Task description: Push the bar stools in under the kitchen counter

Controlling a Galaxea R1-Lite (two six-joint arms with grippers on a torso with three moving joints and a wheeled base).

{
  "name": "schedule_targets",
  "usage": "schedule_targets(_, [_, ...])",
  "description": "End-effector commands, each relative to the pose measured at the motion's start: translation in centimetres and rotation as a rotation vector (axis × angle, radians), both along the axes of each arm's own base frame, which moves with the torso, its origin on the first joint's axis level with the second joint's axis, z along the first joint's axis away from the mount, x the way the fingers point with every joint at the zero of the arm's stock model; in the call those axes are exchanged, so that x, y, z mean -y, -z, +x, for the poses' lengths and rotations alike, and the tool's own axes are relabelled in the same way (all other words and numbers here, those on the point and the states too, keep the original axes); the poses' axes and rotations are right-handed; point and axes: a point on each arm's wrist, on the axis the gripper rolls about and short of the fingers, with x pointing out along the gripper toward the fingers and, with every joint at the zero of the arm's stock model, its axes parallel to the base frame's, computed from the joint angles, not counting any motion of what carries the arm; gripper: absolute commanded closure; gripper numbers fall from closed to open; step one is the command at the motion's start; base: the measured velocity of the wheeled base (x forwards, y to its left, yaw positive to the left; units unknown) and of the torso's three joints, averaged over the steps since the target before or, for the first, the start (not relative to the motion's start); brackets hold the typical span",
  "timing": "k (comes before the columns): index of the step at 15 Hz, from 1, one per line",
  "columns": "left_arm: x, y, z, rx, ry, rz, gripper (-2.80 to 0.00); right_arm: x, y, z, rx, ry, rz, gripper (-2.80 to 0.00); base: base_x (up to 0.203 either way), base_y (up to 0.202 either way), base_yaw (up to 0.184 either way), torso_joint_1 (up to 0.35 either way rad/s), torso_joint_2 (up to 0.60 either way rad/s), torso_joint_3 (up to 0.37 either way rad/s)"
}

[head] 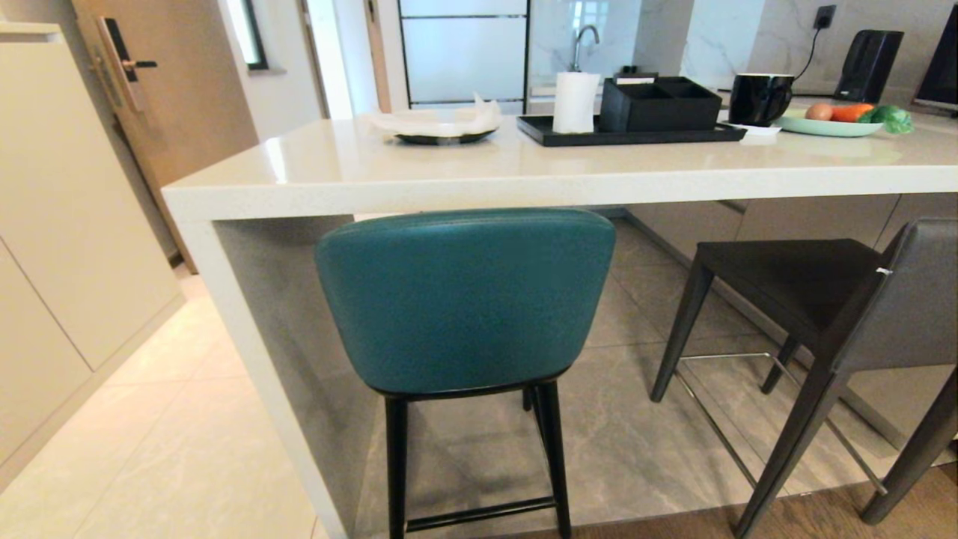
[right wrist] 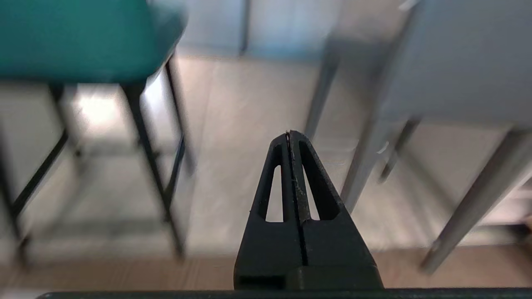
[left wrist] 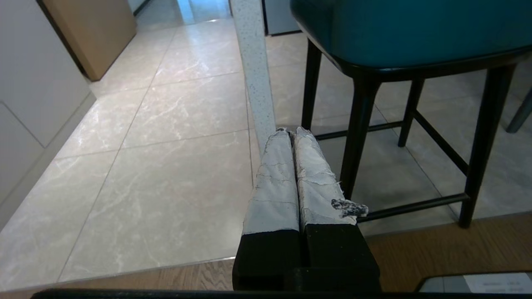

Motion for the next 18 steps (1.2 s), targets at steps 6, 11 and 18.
schedule_targets(6, [0.01, 0.25, 0.1, -0.011, 0.005, 0.004, 0.0, -0.04, 1.15, 0.12, -0.097, -0.019, 0.033, 0.0, 0.0, 0.0, 0.0, 0.0, 0.0, 0.0])
schedule_targets(11, [0.0, 0.25, 0.1, -0.011, 0.001, 0.005, 0.0, -0.03, 1.15, 0.12, -0.097, -0.015, 0.037, 0.0, 0.0, 0.0, 0.0, 0.0, 0.0, 0.0])
schedule_targets(18, [-0.01, 0.24, 0.1, -0.011, -0.002, -0.003, 0.0, -0.03, 1.15, 0.12, -0.097, -0.014, 0.042, 0.0, -0.082, 0.0, 0.0, 0.003, 0.0, 0.0])
